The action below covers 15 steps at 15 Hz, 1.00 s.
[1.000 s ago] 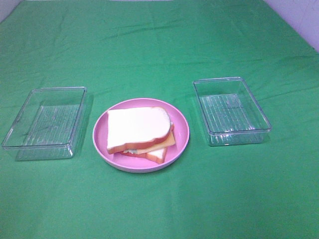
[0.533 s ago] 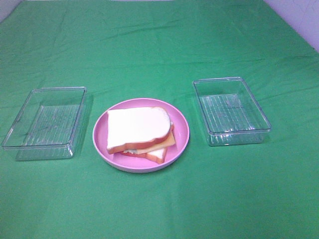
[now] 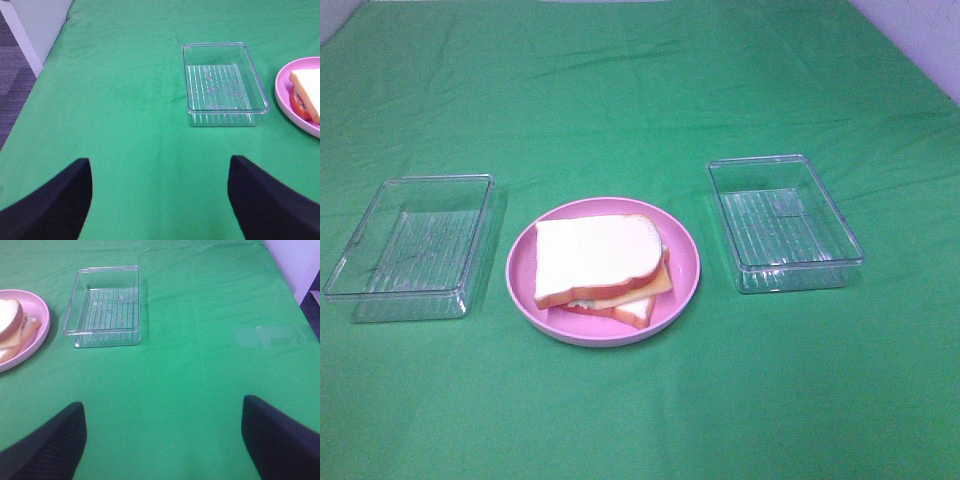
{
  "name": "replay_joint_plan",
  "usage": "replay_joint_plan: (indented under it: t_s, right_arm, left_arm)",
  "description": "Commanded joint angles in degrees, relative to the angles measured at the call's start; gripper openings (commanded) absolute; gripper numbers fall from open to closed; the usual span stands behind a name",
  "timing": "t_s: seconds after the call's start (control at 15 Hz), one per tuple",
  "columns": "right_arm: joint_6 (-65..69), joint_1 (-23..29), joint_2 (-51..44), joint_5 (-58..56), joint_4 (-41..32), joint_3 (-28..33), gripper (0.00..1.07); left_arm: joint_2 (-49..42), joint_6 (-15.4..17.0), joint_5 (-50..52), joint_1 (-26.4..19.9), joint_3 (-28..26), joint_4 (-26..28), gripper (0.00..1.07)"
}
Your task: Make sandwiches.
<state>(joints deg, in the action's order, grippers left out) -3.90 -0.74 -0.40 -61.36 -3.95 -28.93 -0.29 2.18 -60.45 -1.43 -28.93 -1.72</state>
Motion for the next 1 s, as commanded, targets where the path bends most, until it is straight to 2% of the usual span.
replay_joint_plan:
  t_s: [0.07, 0.4, 0.67, 1.0]
  right_arm:
    - [-0.9, -0.2, -0.7, 0.7, 0.0, 0.1, 0.80]
    - [-0.9, -0.2, -0.7, 0.7, 0.0, 0.1, 0.80]
    - [-0.9, -0.2, -0.7, 0.7, 0.0, 0.1, 0.80]
    - [-0.9, -0.2, -0.7, 0.7, 0.0, 0.1, 0.80]
  left_arm:
    - [-1.1, -0.1, 0.7, -0.2, 0.3, 0.1, 0.72]
    - [-1.2, -0.2, 0.7, -0.2, 0.3, 0.6, 0.72]
    - [-1.2, -4.1, 0.7, -0.2, 0.3, 5.4, 0.72]
    - [-1.2, -5.3, 0.7, -0.2, 0.3, 4.6, 0.72]
